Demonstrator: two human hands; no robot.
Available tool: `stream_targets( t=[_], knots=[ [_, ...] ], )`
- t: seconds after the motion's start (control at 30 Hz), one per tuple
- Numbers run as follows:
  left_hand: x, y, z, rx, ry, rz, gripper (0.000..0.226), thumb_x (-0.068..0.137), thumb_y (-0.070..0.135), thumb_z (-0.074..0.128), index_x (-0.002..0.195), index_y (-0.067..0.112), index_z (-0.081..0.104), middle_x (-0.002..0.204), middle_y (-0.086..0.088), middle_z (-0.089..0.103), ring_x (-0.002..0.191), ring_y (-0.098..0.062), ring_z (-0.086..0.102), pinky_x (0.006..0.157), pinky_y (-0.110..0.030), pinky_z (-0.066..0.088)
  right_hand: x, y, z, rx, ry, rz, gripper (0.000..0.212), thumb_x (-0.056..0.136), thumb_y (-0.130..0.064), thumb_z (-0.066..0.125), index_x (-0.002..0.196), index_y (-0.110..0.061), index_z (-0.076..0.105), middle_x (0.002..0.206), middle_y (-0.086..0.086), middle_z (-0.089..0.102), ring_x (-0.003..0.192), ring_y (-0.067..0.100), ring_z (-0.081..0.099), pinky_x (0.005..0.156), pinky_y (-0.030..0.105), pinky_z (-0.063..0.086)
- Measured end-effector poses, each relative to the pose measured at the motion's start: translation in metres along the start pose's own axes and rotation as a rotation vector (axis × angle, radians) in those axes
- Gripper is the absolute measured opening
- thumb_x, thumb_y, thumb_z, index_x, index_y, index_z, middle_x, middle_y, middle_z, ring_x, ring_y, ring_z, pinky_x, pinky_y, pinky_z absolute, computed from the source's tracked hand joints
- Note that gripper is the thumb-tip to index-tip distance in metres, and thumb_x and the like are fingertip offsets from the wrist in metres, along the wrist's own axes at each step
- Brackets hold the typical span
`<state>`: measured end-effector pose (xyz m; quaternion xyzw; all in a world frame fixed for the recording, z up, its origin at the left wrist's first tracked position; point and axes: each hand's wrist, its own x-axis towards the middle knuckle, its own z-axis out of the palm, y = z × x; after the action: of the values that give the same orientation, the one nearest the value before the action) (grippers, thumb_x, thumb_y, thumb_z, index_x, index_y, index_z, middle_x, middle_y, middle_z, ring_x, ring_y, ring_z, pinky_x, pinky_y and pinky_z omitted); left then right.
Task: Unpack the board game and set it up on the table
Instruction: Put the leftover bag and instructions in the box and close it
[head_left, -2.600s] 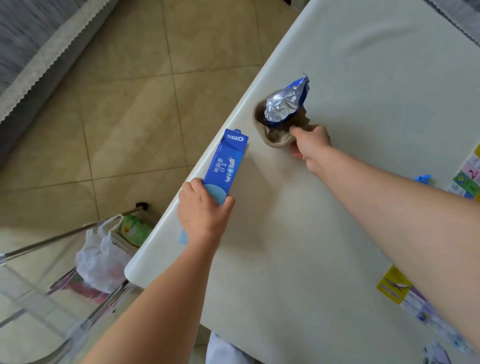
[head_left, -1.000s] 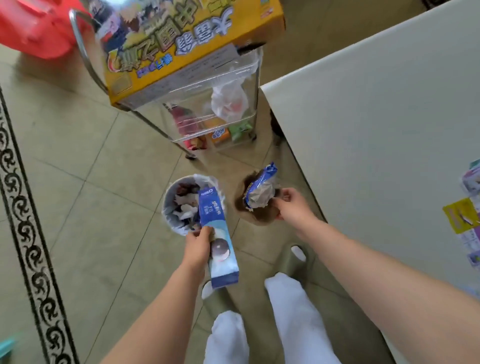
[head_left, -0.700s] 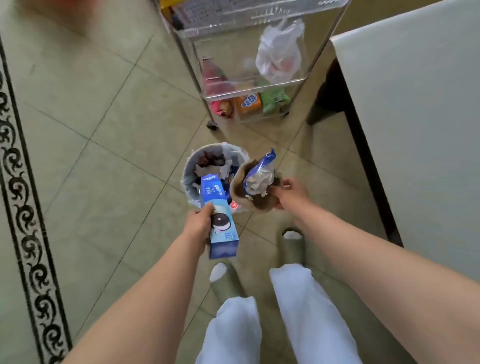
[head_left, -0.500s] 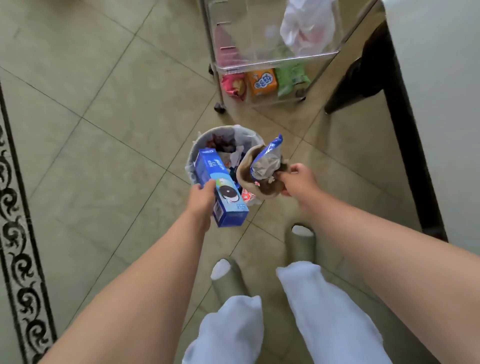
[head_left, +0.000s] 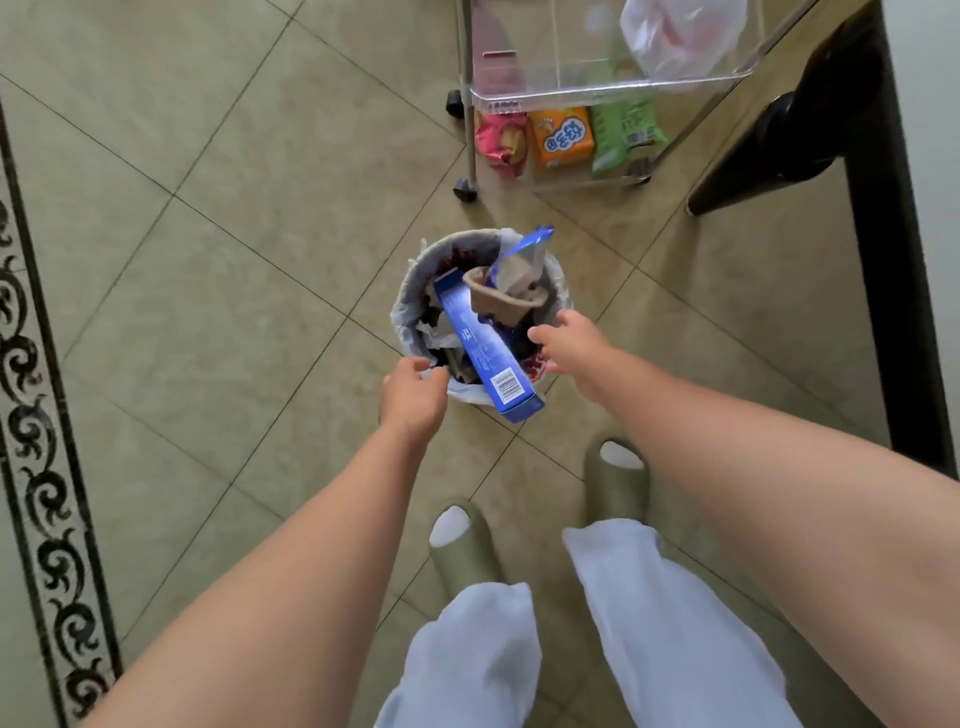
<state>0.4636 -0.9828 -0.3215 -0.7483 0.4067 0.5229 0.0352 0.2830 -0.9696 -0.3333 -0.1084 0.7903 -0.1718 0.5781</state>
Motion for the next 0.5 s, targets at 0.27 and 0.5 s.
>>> stream_targets(
  t=[0.27, 0.5],
  knots=[
    [-0.019, 0.012, 0.007, 0.064, -0.074, 0.096, 0.028, 0.089, 0.018, 0.049, 0.111, 0.008, 0.062, 0.113, -0.016, 0.064, 0.1, -0.032, 0.06, 0.081, -0.037, 0.048, -0.025, -0.001, -0.009, -0.013, -0.062, 0.039, 0.037, 0.095, -0.011, 0.051, 0.13, 0.002, 0.048, 0.122, 0.025, 0.056, 0.094, 0.023, 0.056, 0.082, 0.036, 0.052],
    [-0.045, 0.026, 0.006, 0.167, -0.158, 0.162, 0.012, 0.09, 0.016, 0.046, 0.083, 0.016, 0.055, 0.089, -0.006, 0.055, 0.08, -0.022, 0.047, 0.074, -0.031, 0.039, -0.062, 0.017, -0.022, 0.059, -0.142, 0.056, 0.02, 0.093, -0.004, 0.043, 0.111, -0.008, 0.053, 0.075, 0.005, 0.05, 0.057, 0.011, 0.044, 0.053, 0.021, 0.036]
  ],
)
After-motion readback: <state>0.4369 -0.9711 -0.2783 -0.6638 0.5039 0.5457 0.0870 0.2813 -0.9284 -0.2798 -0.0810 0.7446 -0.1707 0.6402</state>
